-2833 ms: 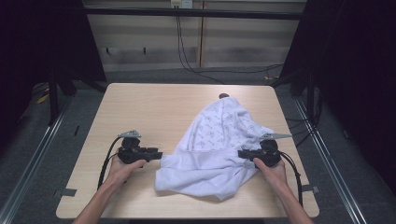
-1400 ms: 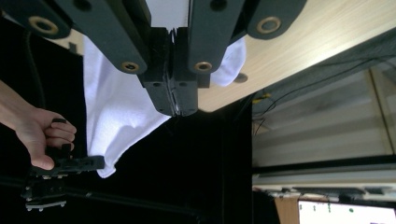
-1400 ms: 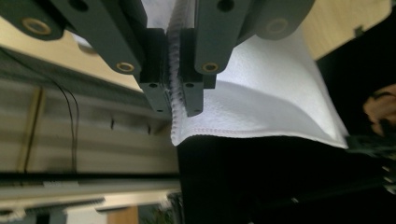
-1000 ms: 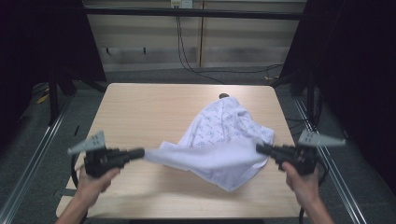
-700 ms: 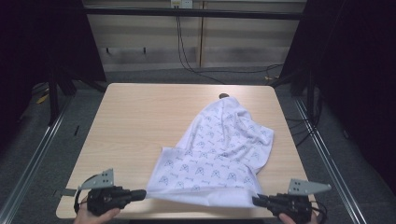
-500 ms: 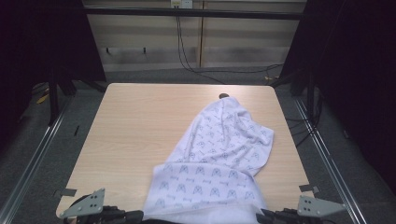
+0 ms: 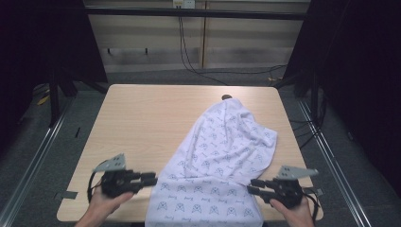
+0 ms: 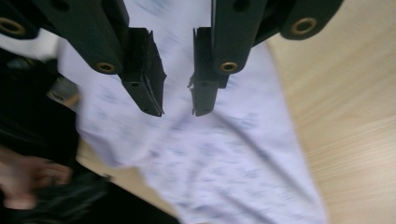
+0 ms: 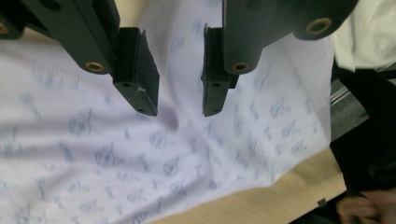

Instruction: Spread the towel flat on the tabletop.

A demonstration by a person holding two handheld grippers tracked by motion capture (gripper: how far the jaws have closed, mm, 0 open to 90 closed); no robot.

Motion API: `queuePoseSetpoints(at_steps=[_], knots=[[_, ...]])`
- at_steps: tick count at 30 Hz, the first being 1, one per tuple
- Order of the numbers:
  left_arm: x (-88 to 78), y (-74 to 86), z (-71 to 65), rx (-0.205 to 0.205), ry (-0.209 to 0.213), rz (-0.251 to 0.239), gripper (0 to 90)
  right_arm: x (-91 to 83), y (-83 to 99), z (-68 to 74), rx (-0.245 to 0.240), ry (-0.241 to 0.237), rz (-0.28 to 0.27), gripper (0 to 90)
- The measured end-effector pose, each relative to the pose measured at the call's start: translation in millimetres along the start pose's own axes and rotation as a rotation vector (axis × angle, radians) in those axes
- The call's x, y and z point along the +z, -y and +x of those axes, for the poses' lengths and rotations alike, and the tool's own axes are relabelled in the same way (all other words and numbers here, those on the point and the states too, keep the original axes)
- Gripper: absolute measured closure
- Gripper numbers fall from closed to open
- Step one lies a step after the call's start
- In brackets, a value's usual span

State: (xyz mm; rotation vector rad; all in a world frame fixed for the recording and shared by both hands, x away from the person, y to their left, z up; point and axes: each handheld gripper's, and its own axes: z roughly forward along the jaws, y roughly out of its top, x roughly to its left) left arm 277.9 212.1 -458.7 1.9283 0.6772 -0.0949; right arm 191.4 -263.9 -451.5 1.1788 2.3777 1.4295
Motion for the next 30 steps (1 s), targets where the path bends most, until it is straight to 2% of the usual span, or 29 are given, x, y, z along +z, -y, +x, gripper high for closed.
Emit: queuePoseSetpoints(at_steps=[2,3,4,5,6,8,9,10,11,12,13,16,18,21,23,24,26,27,28,29,30], knots=[[22.4,-5.1,17.6,0.004,-0.056,0.044,74.1,16.8,-16.1,-8.1,-0.013,-0.016,0.005,68.1],[37.3,-7.9,27.4,-0.005,-0.069,0.09,74.3,24.0,-20.8,-10.4,-0.014,-0.027,0.019,68.1],[47.1,-9.0,33.6,-0.012,-0.064,0.111,74.1,36.8,-25.9,-13.2,-0.02,-0.03,0.044,67.8],[57.2,-9.6,37.0,-0.013,-0.079,0.121,74.2,46.9,-27.8,-15.0,-0.014,-0.041,0.066,67.3],[62.6,-9.6,38.0,-0.01,-0.073,0.139,75.0,58.3,-28.0,-15.7,-0.011,-0.064,0.094,66.5],[75.7,-6.2,36.2,0.016,-0.071,0.2,74.8,69.8,-25.8,-14.1,-0.01,-0.068,0.143,66.3],[79.5,-3.2,34.6,0.033,-0.073,0.221,74.7,73.3,-23.8,-12.9,-0.004,-0.057,0.166,67.8],[79.3,-2.0,33.2,0.031,-0.08,0.212,75.4,74.5,-21.4,-12.9,-0.004,-0.06,0.179,74.3],[77.2,-2.2,32.7,0.028,-0.086,0.227,76.4,72.8,-19.4,-11.7,-0.004,-0.059,0.178,82.4],[74.9,-0.8,30.6,0.052,-0.105,0.231,78.3,67.5,-18.1,-9.8,-0.003,-0.031,0.164,86.8],[72.3,0.6,28.5,0.074,-0.115,0.24,80.1,60.1,-17.3,-8.7,0.004,-0.019,0.149,87.6],[58.7,9.3,20.0,0.095,-0.136,0.255,83.1,29.4,-13.1,-8.1,0.034,0.043,0.074,88.2],[49.2,16.3,14.1,0.079,-0.148,0.255,83.3,8.4,-6.3,-6.5,0.055,0.064,0.031,88.3],[34.9,27.0,5.8,0.062,-0.122,0.268,83.5,-17.4,9.1,-4.7,0.08,0.095,0.008,88.2],[28.3,33.4,-0.4,0.03,-0.077,0.277,83.6,-28.0,18.1,-2.9,0.093,0.128,0.011,88.2],[26.4,36.6,-5.8,0.036,-0.068,0.281,83.8,-32.0,23.2,-2.1,0.099,0.127,0.02,88.1],[23.9,41.5,-17.0,0.04,-0.03,0.304,83.6,-36.9,28.6,2.7,0.1,0.159,0.052,87.9],[22.5,43.5,-22.4,0.043,-0.017,0.313,83.2,-38.3,31.0,4.3,0.092,0.166,0.074,86.9],[22.0,44.6,-26.0,0.046,-0.009,0.315,80.2,-39.2,33.0,6.1,0.11,0.167,0.109,84.1],[20.6,44.7,-29.1,0.059,0.012,0.319,77.1,-40.4,34.9,6.7,0.114,0.173,0.115,82.3],[20.3,44.2,-29.3,0.055,0.02,0.304,75.8,-42.6,38.1,7.2,0.119,0.182,0.114,79.8]])
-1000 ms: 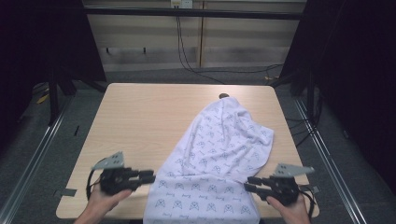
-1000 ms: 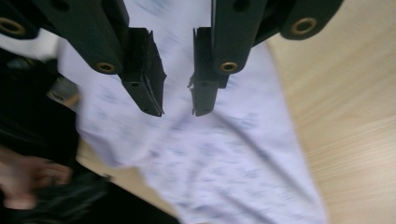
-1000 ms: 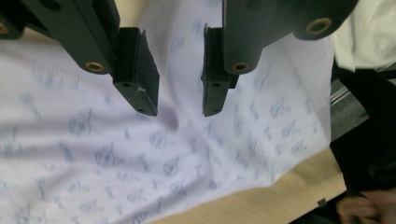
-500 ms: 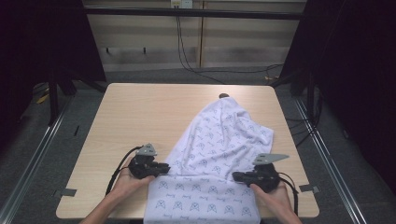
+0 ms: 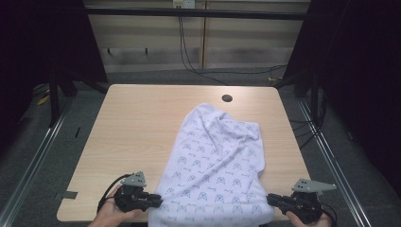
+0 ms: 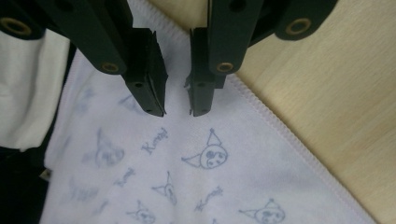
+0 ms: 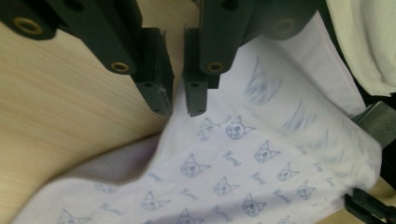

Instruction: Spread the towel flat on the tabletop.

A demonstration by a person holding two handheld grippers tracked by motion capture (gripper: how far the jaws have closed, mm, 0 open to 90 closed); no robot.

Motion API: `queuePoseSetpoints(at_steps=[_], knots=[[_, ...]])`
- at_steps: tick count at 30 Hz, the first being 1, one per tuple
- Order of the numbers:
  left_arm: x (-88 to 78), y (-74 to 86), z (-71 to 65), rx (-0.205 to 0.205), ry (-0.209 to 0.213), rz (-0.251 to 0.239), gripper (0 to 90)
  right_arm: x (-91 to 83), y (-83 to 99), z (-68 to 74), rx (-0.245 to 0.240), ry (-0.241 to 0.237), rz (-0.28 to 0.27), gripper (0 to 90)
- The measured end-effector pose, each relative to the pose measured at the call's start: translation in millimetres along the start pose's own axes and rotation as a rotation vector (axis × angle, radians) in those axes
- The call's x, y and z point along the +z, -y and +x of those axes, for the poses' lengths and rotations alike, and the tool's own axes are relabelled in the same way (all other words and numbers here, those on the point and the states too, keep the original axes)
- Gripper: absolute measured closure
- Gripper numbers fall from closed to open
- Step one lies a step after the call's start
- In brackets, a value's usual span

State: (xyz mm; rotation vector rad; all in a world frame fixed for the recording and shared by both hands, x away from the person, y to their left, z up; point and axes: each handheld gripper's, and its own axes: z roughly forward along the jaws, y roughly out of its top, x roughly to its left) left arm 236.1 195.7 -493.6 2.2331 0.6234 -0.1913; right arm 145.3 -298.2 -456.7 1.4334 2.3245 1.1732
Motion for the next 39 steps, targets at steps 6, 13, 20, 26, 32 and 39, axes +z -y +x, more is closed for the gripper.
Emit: queuePoseSetpoints(at_steps=[6,13,20,26,32,39], knots=[[2.7,-28.9,32.3,-0.051,-0.036,-0.116,74.8,3.0,-5.9,-12.4,0.01,0.014,-0.064,70.0],[40.9,-77.8,71.9,-0.046,-0.126,-0.126,72.0,46.5,-43.3,-25.6,-0.056,-0.027,-0.054,70.3],[47.6,-67.0,67.2,-0.005,-0.16,-0.063,88.8,87.2,-69.3,-33.9,-0.08,-0.055,-0.036,59.6],[26.7,-40.8,44.8,-0.02,-0.114,-0.02,90.0,110.4,-79.2,-35.6,-0.101,-0.059,-0.017,58.8],[10.7,-18.2,18.2,0.002,-0.013,0.004,82.8,138.4,-94.5,-38.1,-0.122,-0.014,0.019,60.9],[15.7,-51.3,65.3,-0.101,-0.145,-0.121,70.1,153.9,-100.3,-38.3,-0.172,0.076,0.042,80.8]])
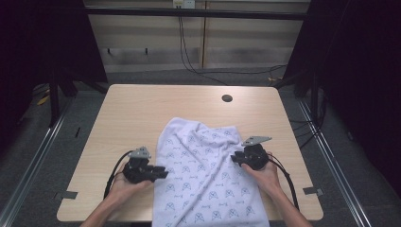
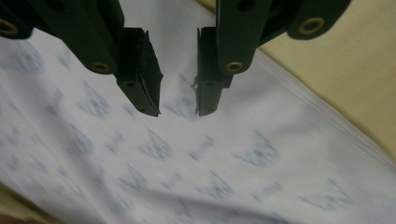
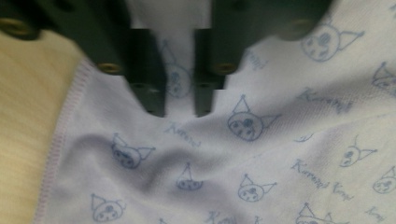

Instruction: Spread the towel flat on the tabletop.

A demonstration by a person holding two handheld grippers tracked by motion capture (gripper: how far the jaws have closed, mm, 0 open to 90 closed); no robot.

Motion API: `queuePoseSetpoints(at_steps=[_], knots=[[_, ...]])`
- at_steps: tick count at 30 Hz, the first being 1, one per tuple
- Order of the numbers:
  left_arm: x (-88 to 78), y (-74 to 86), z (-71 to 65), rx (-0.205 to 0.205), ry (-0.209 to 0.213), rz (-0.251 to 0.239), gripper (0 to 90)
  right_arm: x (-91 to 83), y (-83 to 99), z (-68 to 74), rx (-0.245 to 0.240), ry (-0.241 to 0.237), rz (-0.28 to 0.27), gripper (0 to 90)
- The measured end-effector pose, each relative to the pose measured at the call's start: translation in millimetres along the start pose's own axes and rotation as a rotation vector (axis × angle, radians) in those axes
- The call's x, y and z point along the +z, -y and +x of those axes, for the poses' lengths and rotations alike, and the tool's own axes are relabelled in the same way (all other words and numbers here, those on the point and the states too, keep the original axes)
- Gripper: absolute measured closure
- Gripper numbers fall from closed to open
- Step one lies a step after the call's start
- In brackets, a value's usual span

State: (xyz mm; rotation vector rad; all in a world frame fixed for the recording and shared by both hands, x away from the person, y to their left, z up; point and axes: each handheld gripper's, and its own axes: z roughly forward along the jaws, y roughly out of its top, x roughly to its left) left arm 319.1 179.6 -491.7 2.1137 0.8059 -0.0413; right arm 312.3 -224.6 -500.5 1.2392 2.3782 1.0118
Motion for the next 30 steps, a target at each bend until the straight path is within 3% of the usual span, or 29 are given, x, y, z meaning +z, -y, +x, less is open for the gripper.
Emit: queuePoseSetpoints(at_steps=[1,3,4,7,9,11,14,16,18,20,24,26,28,30], knots=[[3.9,-5.4,5.8,-0.01,-0.022,-0.002,69.0,-2.5,1.8,-1.0,0.014,-0.012,0.005,86.9],[13.3,-12.3,12.5,0.029,-0.063,0.01,68.8,-8.5,6.7,-0.2,0.026,-0.046,0.014,88.6],[17.6,-13.3,15.1,0.015,-0.082,0.025,68.9,-13.5,9.7,1.4,0.019,-0.052,0.015,88.8],[18.4,-9.1,10.1,0.043,-0.077,0.043,71.8,-33.4,22.6,7.8,0.011,-0.076,0.013,88.8],[13.2,-2.1,1.8,0.066,-0.056,0.058,73.5,-45.2,32.2,11.9,0.014,-0.085,0.019,88.7],[8.0,7.9,-7.6,0.06,-0.006,0.06,74.6,-55.7,44.0,16.8,0.001,-0.106,0.042,88.5],[-0.1,19.3,-24.2,0.062,0.06,0.101,75.9,-68.1,60.3,29.0,0.006,-0.183,0.106,86.9],[-4.3,25.9,-31.8,0.071,0.107,0.114,75.9,-75.3,67.1,39.6,-0.009,-0.225,0.117,82.9],[-8.9,25.8,-32.8,0.078,0.113,0.097,75.7,-82.7,66.7,43.1,-0.005,-0.233,0.075,78.6],[-12.2,17.5,-24.5,0.057,0.096,0.041,74.9,-84.8,58.8,36.6,0.009,-0.213,0.016,76.0],[-10.4,-2.1,5.5,-0.018,-0.005,-0.058,73.1,-71.1,34.8,5.1,0.062,-0.12,-0.063,70.5],[-4.5,-8.7,20.7,-0.066,-0.025,-0.08,70.7,-59.4,24.3,-10.0,0.082,-0.095,-0.076,66.5],[3.2,-13.0,30.3,-0.075,-0.063,-0.079,67.8,-47.6,17.3,-20.1,0.094,-0.077,-0.076,62.0],[11.1,-15.4,34.1,-0.08,-0.069,-0.085,63.2,-32.6,11.6,-26.5,0.087,-0.051,-0.052,58.9]])
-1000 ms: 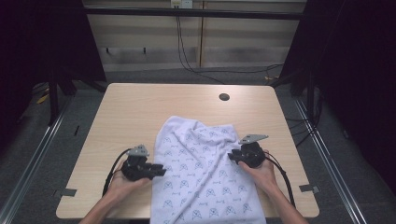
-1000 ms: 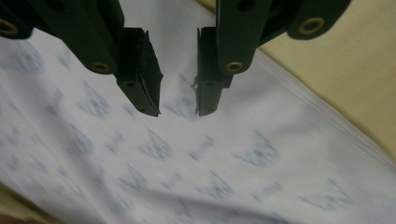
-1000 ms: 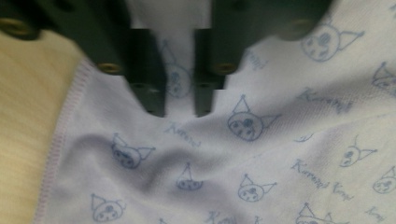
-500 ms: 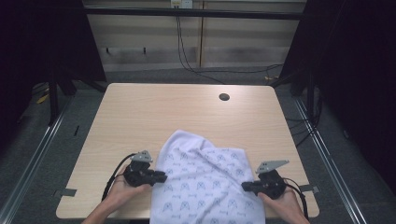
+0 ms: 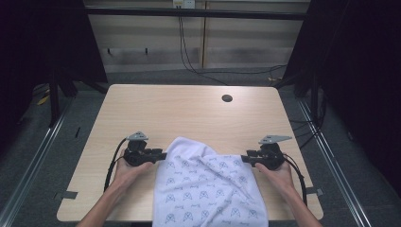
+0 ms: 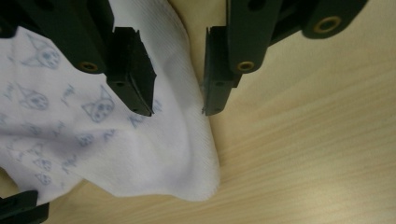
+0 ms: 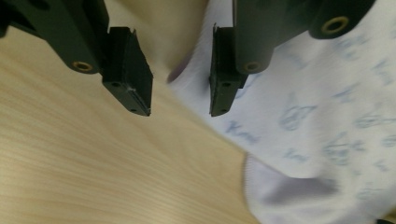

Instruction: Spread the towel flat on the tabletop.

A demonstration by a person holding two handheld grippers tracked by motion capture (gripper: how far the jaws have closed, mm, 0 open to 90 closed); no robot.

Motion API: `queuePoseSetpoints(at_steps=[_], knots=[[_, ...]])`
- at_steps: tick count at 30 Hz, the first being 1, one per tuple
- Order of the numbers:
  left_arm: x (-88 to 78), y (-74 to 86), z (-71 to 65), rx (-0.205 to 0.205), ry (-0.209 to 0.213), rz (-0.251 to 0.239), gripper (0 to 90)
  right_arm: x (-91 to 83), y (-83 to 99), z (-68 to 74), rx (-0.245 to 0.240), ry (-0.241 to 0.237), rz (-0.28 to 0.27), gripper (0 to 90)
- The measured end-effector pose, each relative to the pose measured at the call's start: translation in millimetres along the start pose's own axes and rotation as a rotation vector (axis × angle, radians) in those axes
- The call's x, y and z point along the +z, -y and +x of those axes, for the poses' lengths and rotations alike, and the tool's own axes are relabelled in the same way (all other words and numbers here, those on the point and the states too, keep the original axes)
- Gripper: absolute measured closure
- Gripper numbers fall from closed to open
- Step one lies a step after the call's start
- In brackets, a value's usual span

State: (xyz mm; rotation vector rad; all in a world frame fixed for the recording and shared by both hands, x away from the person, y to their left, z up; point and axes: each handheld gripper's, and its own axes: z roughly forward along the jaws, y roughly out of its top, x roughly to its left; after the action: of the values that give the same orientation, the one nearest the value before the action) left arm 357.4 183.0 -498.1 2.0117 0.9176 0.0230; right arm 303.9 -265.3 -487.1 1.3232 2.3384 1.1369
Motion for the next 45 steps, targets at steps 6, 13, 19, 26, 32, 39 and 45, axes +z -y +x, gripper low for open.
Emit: queuePoseSetpoints(at_steps=[6,13,19,26,32,39,45], knots=[[5.8,3.1,-9.0,0.046,0.033,0.063,85.0,6.0,-1.4,12.5,0.001,-0.139,-0.016,83.6],[-10.9,6.8,-22.3,0.065,0.06,0.028,86.5,-18.8,16.1,86.8,-0.143,-0.362,-0.007,83.8],[-24.8,17.0,-35.2,0.088,0.09,0.032,85.9,-7.9,38.0,103.3,-0.183,-0.358,0.14,72.3],[-26.4,26.0,-29.4,0.073,0.064,0.062,85.2,-32.9,27.6,84.2,-0.103,-0.317,0.0,69.2],[-21.8,25.2,-25.9,0.067,0.055,0.07,84.4,-17.0,10.4,43.5,0.001,-0.176,-0.042,75.1],[-19.9,24.2,-21.4,0.056,0.037,0.065,83.0,14.0,3.6,20.7,-0.003,0.008,0.027,59.7],[-22.4,22.5,-19.1,0.043,0.043,0.043,81.4,14.6,8.0,17.8,-0.031,0.04,0.059,56.6]])
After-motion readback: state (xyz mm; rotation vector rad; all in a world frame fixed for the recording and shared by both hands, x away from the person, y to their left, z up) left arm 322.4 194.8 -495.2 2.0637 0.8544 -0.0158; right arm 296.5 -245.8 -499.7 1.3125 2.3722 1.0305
